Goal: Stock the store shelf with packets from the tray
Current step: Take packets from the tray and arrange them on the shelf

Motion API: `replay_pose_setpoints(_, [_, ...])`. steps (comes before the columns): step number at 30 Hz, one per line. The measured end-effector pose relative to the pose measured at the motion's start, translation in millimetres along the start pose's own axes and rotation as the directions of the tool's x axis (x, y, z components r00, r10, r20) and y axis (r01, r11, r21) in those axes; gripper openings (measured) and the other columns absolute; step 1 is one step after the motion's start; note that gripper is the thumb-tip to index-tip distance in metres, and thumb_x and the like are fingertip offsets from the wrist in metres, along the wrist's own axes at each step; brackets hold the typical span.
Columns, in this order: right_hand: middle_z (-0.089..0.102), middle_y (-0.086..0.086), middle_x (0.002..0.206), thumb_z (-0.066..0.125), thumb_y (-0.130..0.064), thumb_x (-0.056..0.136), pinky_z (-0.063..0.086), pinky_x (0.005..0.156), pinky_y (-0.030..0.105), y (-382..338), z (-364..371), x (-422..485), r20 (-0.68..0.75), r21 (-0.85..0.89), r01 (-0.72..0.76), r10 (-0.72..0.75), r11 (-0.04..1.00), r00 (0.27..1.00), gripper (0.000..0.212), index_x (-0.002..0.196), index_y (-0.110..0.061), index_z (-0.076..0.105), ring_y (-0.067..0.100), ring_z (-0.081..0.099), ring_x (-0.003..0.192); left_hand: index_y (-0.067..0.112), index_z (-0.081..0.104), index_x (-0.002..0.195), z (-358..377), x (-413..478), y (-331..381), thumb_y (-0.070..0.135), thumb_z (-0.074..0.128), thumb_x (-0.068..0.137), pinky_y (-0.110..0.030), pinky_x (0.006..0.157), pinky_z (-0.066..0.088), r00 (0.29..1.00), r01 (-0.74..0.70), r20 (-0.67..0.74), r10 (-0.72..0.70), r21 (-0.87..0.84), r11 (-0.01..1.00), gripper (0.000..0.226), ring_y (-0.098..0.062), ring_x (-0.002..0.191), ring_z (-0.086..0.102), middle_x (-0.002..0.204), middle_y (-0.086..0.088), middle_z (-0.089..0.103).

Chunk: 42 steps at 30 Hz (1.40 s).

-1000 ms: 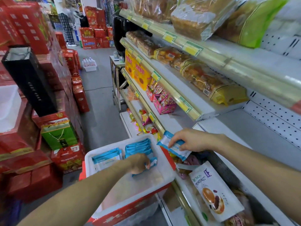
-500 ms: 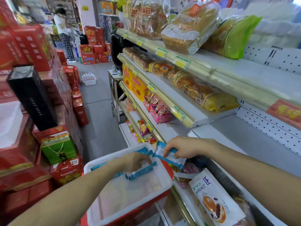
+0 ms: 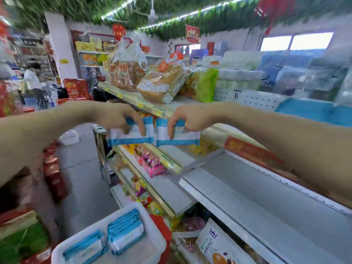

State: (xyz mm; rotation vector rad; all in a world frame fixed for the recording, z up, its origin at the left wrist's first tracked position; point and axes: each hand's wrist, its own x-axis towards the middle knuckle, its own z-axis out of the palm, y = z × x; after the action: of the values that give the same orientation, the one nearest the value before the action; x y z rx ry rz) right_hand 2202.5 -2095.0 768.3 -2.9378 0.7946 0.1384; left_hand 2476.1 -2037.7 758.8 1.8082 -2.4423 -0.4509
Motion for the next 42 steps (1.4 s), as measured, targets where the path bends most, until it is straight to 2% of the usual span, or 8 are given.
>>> replay_pose_setpoints(3, [0.065,-0.015,0.105,0.056,0.004,0.082,0.047,0.075,0.039,22,-45,-54,-0.08,-0.024,-0.119,0.117,0.993,0.99,0.054,0.099,-0.043,0.078,0.013,0.058,0.089,0.049,0.078,0.1,-41,24,56,-0.004,0.069,0.089,-0.046,0.086,0.054,0.991,-0.118,-0.062,0.121,0.058,0.991,0.055,-0.02,0.095,0.065,0.114,0.012,0.069])
replay_pose_setpoints(7, [0.066,-0.016,0.103,0.055,0.001,0.08,0.051,0.077,0.037,61,-75,-138,-0.108,-0.045,-0.255,0.249,0.966,0.962,0.058,0.099,-0.049,0.076,0.015,0.061,0.092,0.043,0.079,0.104,-66,65,138,-0.004,0.07,0.089,-0.035,0.077,0.046,0.956,-0.278,-0.078,0.282,0.055,0.959,0.05,-0.021,0.092,0.064,0.113,0.01,0.07])
replay_pose_setpoints(14, [0.069,-0.019,0.109,0.063,-0.003,0.076,0.051,0.093,0.047,111,-79,-311,-0.111,-0.055,-0.561,0.553,0.826,0.826,0.055,0.096,-0.053,0.076,0.012,0.062,0.097,0.036,0.08,0.107,-55,147,288,-0.007,0.07,0.086,-0.056,0.109,0.047,0.854,-0.517,-0.009,0.52,0.098,0.85,0.049,-0.031,0.117,0.063,0.13,-0.001,0.069])
replay_pose_setpoints(19, [0.062,-0.03,0.119,0.06,0.009,0.081,0.042,0.087,0.027,118,-53,-423,-0.102,0.072,-0.742,0.745,0.667,0.659,0.059,0.091,-0.047,0.078,-0.003,0.056,0.108,0.037,0.08,0.107,-28,181,388,-0.008,0.07,0.085,-0.039,0.104,0.047,0.738,-0.675,0.082,0.67,0.098,0.731,0.052,-0.01,0.115,0.062,0.124,0.025,0.066])
replay_pose_setpoints(24, [0.061,-0.021,0.116,0.06,0.007,0.081,0.045,0.087,0.035,106,-31,-492,-0.077,0.137,-0.818,0.829,0.559,0.553,0.051,0.09,-0.04,0.078,0.006,0.056,0.105,0.034,0.078,0.113,-7,192,467,-0.007,0.068,0.088,-0.033,0.105,0.042,0.608,-0.794,0.155,0.779,0.1,0.6,0.049,-0.008,0.121,0.058,0.133,0.017,0.063])
replay_pose_setpoints(31, [0.061,-0.028,0.11,0.061,0.001,0.089,0.043,0.087,0.03,108,2,-495,-0.042,0.177,-0.819,0.836,0.546,0.548,0.042,0.097,-0.037,0.078,0.001,0.056,0.101,0.049,0.074,0.114,-2,206,502,0.004,0.07,0.093,-0.034,0.106,0.037,0.534,-0.845,0.155,0.831,0.118,0.521,0.05,0.017,0.116,0.053,0.135,0.03,0.059])
replay_pose_setpoints(36, [0.058,-0.028,0.104,0.061,-0.002,0.09,0.039,0.081,0.018,120,12,-477,-0.095,0.178,-0.786,0.805,0.592,0.586,0.041,0.098,-0.039,0.077,-0.009,0.054,0.095,0.055,0.074,0.109,-11,221,496,0.01,0.073,0.093,-0.028,0.094,0.045,0.51,-0.858,0.085,0.856,0.119,0.499,0.047,0.018,0.106,0.058,0.122,0.043,0.061])
replay_pose_setpoints(42, [0.049,-0.012,0.118,0.07,-0.01,0.089,0.046,0.101,0.034,132,19,-476,-0.141,0.107,-0.771,0.777,0.628,0.613,0.033,0.096,-0.043,0.073,0.012,0.052,0.111,0.052,0.076,0.107,-9,224,483,0.011,0.075,0.093,-0.035,0.094,0.056,0.512,-0.859,0.031,0.859,0.042,0.51,0.043,0.003,0.099,0.066,0.118,0.034,0.067])
